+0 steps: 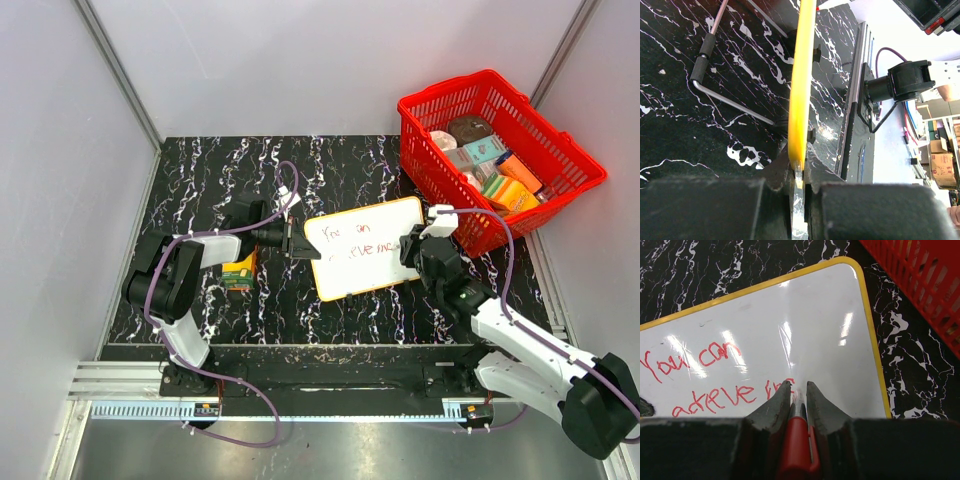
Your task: Write a sentence on the whiteboard
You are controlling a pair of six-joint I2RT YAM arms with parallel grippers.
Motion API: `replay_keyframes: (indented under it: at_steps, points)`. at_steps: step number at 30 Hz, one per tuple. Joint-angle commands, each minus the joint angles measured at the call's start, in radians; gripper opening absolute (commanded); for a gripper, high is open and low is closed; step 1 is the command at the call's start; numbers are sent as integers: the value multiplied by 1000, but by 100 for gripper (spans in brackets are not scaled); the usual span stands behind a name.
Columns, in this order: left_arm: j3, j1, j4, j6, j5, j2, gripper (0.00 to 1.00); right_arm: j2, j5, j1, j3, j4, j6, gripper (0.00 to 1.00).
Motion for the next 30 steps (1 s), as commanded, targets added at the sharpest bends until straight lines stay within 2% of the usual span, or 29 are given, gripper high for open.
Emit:
replay_keyframes:
  at_steps: [1, 16, 24, 30]
  points:
    - [18, -18, -23, 46, -4, -34, 0, 16, 41, -7, 43, 24, -8, 0]
    - [18, -18, -25, 51, -4, -34, 0, 48, 23, -6, 94, 73, -11, 0]
    - [18, -18, -23, 49, -4, -34, 0, -25, 16, -6, 62, 65, -28, 0]
    - [16, -18, -25, 49, -5, -37, 0, -19, 42, -7, 52, 51, -31, 0]
